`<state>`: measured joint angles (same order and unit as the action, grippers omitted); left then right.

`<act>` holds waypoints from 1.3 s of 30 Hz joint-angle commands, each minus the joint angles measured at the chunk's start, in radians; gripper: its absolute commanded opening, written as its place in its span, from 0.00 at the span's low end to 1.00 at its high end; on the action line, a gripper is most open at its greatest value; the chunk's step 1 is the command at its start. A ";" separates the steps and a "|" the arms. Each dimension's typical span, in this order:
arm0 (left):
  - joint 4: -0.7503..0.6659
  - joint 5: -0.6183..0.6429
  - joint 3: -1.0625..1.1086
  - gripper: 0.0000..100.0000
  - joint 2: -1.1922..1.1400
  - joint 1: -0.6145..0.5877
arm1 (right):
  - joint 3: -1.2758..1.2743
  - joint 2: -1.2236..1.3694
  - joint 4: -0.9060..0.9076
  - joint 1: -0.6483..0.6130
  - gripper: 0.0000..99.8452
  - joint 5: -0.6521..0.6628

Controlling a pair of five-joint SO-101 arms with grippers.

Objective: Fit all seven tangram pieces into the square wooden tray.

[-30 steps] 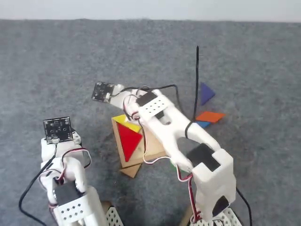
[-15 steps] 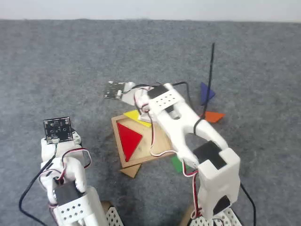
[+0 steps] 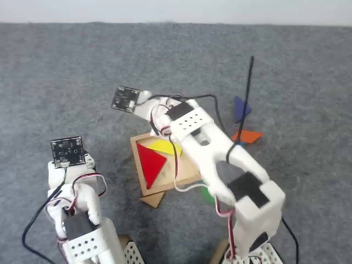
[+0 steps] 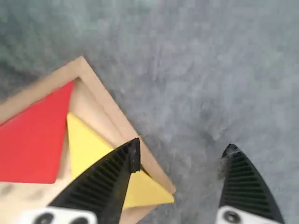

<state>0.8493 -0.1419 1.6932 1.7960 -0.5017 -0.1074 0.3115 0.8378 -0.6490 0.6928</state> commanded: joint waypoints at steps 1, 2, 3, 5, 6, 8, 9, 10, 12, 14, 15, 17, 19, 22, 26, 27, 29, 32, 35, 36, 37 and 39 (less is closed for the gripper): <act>-0.025 0.006 -0.036 0.02 0.015 0.000 | 0.017 -0.027 0.036 0.076 0.28 0.002; -0.025 0.006 -0.036 0.02 0.015 0.000 | 0.017 -0.053 0.068 0.088 0.28 0.002; -0.025 0.006 -0.036 0.02 0.015 0.000 | 0.011 -0.081 0.104 0.096 0.28 0.002; -0.025 0.006 -0.036 0.02 0.015 0.000 | 0.000 -0.128 0.163 0.105 0.28 0.003; -0.025 0.006 -0.036 0.02 0.015 0.000 | -0.018 -0.150 0.179 0.105 0.28 0.003; -0.025 0.006 -0.036 0.02 0.015 0.000 | -0.074 -0.186 0.177 0.104 0.28 0.015; -0.025 0.006 -0.036 0.02 0.015 -0.002 | -0.106 -0.197 0.163 0.101 0.28 0.041; -0.025 0.006 -0.036 0.02 0.015 -0.002 | -0.141 -0.205 0.151 0.097 0.28 0.071; -0.025 0.006 -0.036 0.02 0.015 -0.002 | -0.215 -0.208 0.097 0.093 0.28 0.112; -0.025 0.006 -0.036 0.02 0.015 -0.002 | -0.272 -0.208 0.025 0.087 0.28 0.121; -0.025 0.006 -0.036 0.02 0.015 -0.002 | -0.292 -0.208 -0.005 0.084 0.28 0.118; -0.025 0.006 -0.036 0.02 0.015 -0.002 | -0.302 -0.206 -0.036 0.062 0.28 0.117; -0.025 0.006 -0.036 0.02 0.015 -0.002 | -0.304 -0.199 -0.047 0.038 0.28 0.117; -0.025 0.006 -0.036 0.02 0.015 -0.002 | -0.288 -0.171 -0.061 -0.004 0.28 0.115; -0.025 0.006 -0.036 0.02 0.015 -0.002 | -0.247 -0.131 -0.091 -0.022 0.28 0.072; -0.025 0.006 -0.036 0.02 0.015 -0.002 | -0.227 -0.131 -0.079 -0.018 0.28 0.066; -0.025 0.006 -0.036 0.02 0.015 -0.002 | -0.176 -0.134 -0.012 -0.004 0.28 0.061; -0.025 0.006 -0.036 0.02 0.015 -0.002 | -0.121 -0.176 0.113 0.033 0.28 0.061; -0.025 0.006 -0.036 0.02 0.015 -0.002 | -0.114 -0.260 0.196 0.082 0.28 0.058; -0.025 0.006 -0.036 0.02 0.015 -0.002 | -0.114 -0.298 0.225 0.102 0.28 0.058; -0.025 0.006 -0.036 0.02 0.015 -0.002 | -0.115 -0.337 0.255 0.120 0.28 0.057; -0.025 0.006 -0.036 0.02 0.015 -0.002 | -0.115 -0.415 0.326 0.159 0.28 0.054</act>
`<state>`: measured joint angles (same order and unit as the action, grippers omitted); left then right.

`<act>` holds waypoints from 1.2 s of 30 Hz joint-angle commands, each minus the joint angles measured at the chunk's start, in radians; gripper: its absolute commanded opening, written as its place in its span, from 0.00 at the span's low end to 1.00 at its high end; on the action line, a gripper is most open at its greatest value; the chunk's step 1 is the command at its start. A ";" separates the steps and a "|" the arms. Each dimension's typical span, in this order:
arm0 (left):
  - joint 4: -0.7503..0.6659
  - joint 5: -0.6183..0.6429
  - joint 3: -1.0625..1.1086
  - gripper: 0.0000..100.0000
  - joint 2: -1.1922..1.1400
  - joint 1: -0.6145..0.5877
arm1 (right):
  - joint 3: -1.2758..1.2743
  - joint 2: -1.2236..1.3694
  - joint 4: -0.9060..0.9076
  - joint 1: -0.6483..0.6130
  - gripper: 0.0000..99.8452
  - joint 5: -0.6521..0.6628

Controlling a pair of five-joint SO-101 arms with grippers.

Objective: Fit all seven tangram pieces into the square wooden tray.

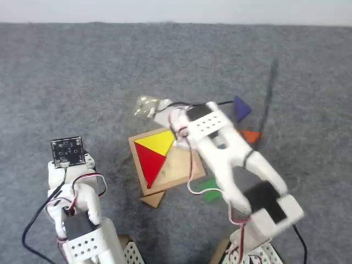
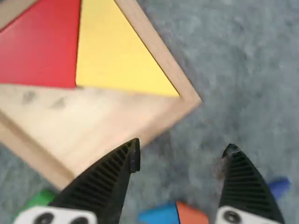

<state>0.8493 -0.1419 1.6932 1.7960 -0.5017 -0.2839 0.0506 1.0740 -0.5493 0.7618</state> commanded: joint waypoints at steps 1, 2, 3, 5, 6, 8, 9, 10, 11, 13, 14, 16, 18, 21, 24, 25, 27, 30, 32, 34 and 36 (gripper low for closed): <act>-0.025 0.006 -0.036 0.02 0.015 -0.002 | 0.061 -0.191 0.125 0.076 0.28 -0.029; -0.025 0.006 -0.036 0.02 0.015 -0.002 | 0.061 -0.222 0.159 0.093 0.28 -0.046; -0.025 0.006 -0.036 0.02 0.015 -0.002 | 0.060 -0.248 0.191 0.110 0.28 -0.063; -0.025 0.006 -0.036 0.02 0.015 -0.002 | 0.026 -0.283 0.214 0.143 0.28 -0.103; -0.025 0.006 -0.036 0.02 0.015 -0.002 | 0.003 -0.294 0.213 0.159 0.28 -0.124; -0.025 0.006 -0.036 0.02 0.015 -0.002 | -0.054 -0.294 0.203 0.183 0.28 -0.147; -0.025 0.006 -0.036 0.02 0.015 -0.002 | -0.087 -0.289 0.193 0.196 0.28 -0.150; -0.026 0.006 -0.036 0.02 0.015 -0.002 | -0.121 -0.283 0.182 0.205 0.28 -0.152; -0.026 0.006 -0.036 0.02 0.015 -0.002 | -0.153 -0.278 0.171 0.213 0.28 -0.152; -0.026 0.005 -0.036 0.02 0.015 -0.002 | -0.215 -0.275 0.157 0.222 0.28 -0.160; -0.026 0.005 -0.035 0.02 0.015 0.000 | -0.239 -0.280 0.150 0.225 0.28 -0.178; -0.026 0.005 -0.035 0.02 0.015 0.000 | -0.269 -0.282 0.145 0.226 0.26 -0.230; -0.026 0.005 -0.035 0.02 0.015 0.000 | -0.293 -0.282 0.140 0.226 0.21 -0.264; -0.026 0.005 -0.035 0.02 0.015 0.000 | -0.339 -0.289 0.142 0.219 0.11 -0.275; -0.026 0.005 -0.035 0.02 0.015 0.000 | -0.407 -0.338 0.139 0.209 0.09 -0.256; -0.026 0.005 -0.035 0.02 0.015 0.000 | -0.433 -0.366 0.127 0.208 0.09 -0.250; -0.026 0.005 -0.035 0.02 0.015 0.000 | -0.480 -0.429 0.107 0.203 0.09 -0.247; -0.026 0.005 -0.035 0.02 0.015 0.000 | -0.543 -0.530 0.125 0.156 0.09 -0.255; -0.026 0.005 -0.035 0.02 0.015 0.000 | -0.583 -0.582 0.140 0.105 0.10 -0.287; -0.026 0.005 -0.035 0.02 0.015 0.000 | -0.614 -0.619 0.143 0.059 0.16 -0.331; -0.026 0.005 -0.035 0.02 0.015 0.000 | -0.637 -0.630 0.143 0.016 0.23 -0.361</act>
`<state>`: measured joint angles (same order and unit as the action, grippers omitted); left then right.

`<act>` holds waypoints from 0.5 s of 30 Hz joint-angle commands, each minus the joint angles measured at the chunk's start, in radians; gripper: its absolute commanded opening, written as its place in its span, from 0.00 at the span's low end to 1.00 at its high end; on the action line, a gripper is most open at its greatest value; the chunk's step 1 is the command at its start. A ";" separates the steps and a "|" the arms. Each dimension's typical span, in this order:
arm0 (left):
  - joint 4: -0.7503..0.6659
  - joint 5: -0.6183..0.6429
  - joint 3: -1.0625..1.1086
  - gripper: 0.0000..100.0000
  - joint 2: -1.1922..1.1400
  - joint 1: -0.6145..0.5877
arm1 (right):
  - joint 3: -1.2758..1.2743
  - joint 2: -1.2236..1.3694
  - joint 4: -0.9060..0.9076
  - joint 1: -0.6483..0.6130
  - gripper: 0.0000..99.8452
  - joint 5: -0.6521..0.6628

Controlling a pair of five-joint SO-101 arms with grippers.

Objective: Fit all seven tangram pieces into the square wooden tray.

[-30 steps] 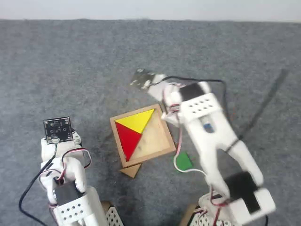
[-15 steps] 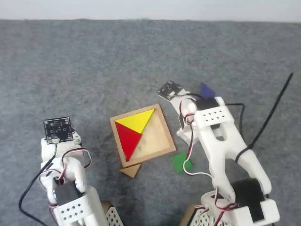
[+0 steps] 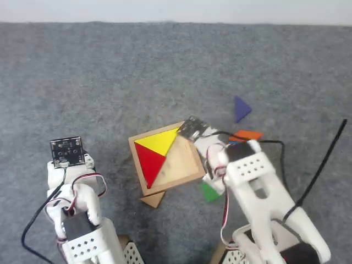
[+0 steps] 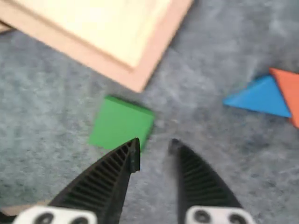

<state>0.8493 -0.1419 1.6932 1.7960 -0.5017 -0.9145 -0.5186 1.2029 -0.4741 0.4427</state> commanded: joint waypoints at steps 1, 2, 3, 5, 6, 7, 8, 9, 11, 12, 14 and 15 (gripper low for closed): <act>-0.026 0.005 -0.035 0.02 0.015 0.000 | -0.012 -0.061 0.015 -0.077 0.25 -0.052; -0.026 0.005 -0.035 0.02 0.015 0.000 | -0.017 -0.061 0.005 -0.090 0.25 -0.063; -0.026 0.005 -0.035 0.02 0.015 0.000 | -0.018 -0.061 0.004 -0.091 0.25 -0.068; -0.026 0.005 -0.035 0.02 0.015 0.000 | -0.018 -0.061 0.004 -0.094 0.23 -0.069; -0.026 0.005 -0.035 0.02 0.015 0.000 | -0.020 -0.061 0.004 -0.099 0.23 -0.069; -0.026 0.005 -0.035 0.02 0.015 0.000 | -0.021 -0.061 0.004 -0.099 0.23 -0.069; -0.026 0.005 -0.035 0.02 0.015 0.000 | -0.023 -0.061 0.004 -0.099 0.23 -0.069; -0.026 0.005 -0.035 0.02 0.015 0.000 | -0.025 -0.061 0.004 -0.099 0.23 -0.069; -0.026 0.005 -0.035 0.02 0.015 0.000 | -0.037 -0.061 0.004 -0.101 0.23 -0.069; -0.026 0.005 -0.035 0.02 0.015 0.000 | -0.041 -0.061 0.004 -0.105 0.23 -0.069; -0.026 0.005 -0.035 0.02 0.015 0.000 | -0.044 -0.061 0.004 -0.122 0.23 -0.069; -0.026 0.005 -0.035 0.02 0.015 0.000 | -0.044 -0.068 0.001 -0.117 0.23 -0.069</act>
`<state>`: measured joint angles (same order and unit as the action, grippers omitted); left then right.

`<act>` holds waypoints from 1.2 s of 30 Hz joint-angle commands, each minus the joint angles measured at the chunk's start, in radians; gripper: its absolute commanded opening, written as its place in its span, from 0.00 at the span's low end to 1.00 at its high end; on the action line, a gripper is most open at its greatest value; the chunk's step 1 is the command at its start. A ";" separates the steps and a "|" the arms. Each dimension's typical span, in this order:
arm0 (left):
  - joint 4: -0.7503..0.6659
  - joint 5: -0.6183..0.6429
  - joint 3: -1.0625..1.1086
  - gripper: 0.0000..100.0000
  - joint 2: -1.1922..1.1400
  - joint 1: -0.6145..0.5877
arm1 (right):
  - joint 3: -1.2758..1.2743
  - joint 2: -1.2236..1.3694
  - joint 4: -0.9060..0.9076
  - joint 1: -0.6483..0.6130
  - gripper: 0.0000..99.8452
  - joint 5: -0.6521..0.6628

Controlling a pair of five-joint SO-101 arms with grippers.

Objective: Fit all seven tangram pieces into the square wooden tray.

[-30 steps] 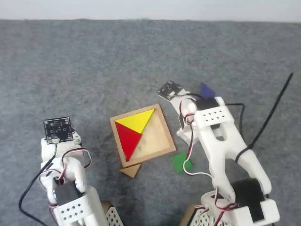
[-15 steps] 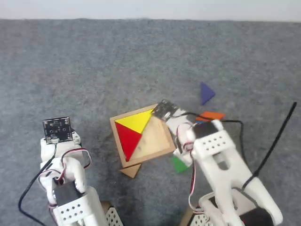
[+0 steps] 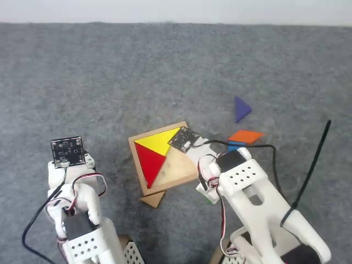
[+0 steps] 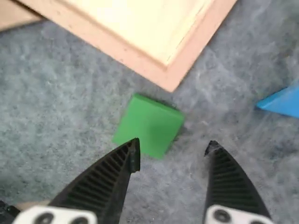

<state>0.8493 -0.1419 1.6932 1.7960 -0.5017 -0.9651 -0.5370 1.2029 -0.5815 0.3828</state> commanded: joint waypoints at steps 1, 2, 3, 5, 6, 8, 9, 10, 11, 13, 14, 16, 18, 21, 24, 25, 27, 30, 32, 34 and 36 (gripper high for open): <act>-0.026 0.005 -0.035 0.02 0.015 0.000 | 0.006 -0.053 -0.019 0.012 0.23 -0.008; -0.026 0.005 -0.035 0.02 0.015 0.000 | 0.008 -0.054 -0.041 0.051 0.23 -0.008; -0.026 0.005 -0.035 0.02 0.015 0.000 | 0.012 -0.053 -0.064 0.108 0.23 -0.008; -0.026 0.005 -0.035 0.02 0.015 0.000 | 0.032 -0.045 -0.099 0.239 0.23 -0.006; -0.026 0.005 -0.035 0.02 0.015 0.000 | 0.054 -0.041 -0.104 0.297 0.23 -0.006; -0.026 0.005 -0.035 0.02 0.015 0.000 | 0.100 -0.025 -0.104 0.394 0.23 -0.014; -0.026 0.005 -0.035 0.02 0.015 0.000 | 0.120 -0.012 -0.111 0.427 0.23 -0.017; -0.026 0.005 -0.035 0.02 0.015 0.000 | 0.133 0.005 -0.119 0.446 0.23 -0.017; -0.026 0.005 -0.035 0.02 0.015 0.000 | 0.144 0.027 -0.131 0.458 0.23 -0.021; -0.026 0.005 -0.035 0.02 0.015 0.000 | 0.161 0.084 -0.171 0.473 0.23 -0.058; -0.026 0.005 -0.035 0.02 0.015 0.000 | 0.172 0.114 -0.196 0.484 0.23 -0.077; -0.026 0.005 -0.035 0.02 0.015 0.000 | 0.210 0.185 -0.231 0.504 0.23 -0.107; -0.026 0.005 -0.035 0.02 0.015 0.000 | 0.270 0.259 -0.237 0.522 0.23 -0.172; -0.026 0.005 -0.035 0.02 0.015 0.000 | 0.362 0.371 -0.208 0.522 0.23 -0.358; -0.026 0.005 -0.035 0.02 0.015 0.000 | 0.450 0.456 -0.163 0.510 0.23 -0.586; -0.026 0.005 -0.035 0.02 0.015 0.000 | 0.482 0.484 -0.150 0.507 0.23 -0.660; -0.026 0.005 -0.035 0.02 0.015 0.000 | 0.540 0.535 -0.128 0.506 0.23 -0.795; -0.026 0.005 -0.035 0.02 0.015 0.000 | 0.617 0.595 -0.125 0.516 0.23 -0.948; -0.026 0.005 -0.035 0.02 0.015 0.000 | 0.666 0.622 -0.122 0.527 0.23 -0.988; -0.026 0.005 -0.035 0.02 0.015 0.000 | 0.704 0.638 -0.124 0.533 0.23 -0.994; -0.026 0.005 -0.035 0.02 0.015 0.000 | 0.744 0.644 -0.122 0.535 0.23 -0.990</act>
<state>0.8493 -0.1419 1.6932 1.7960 -0.5017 -0.3176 0.1135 1.0679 -0.0614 -0.5900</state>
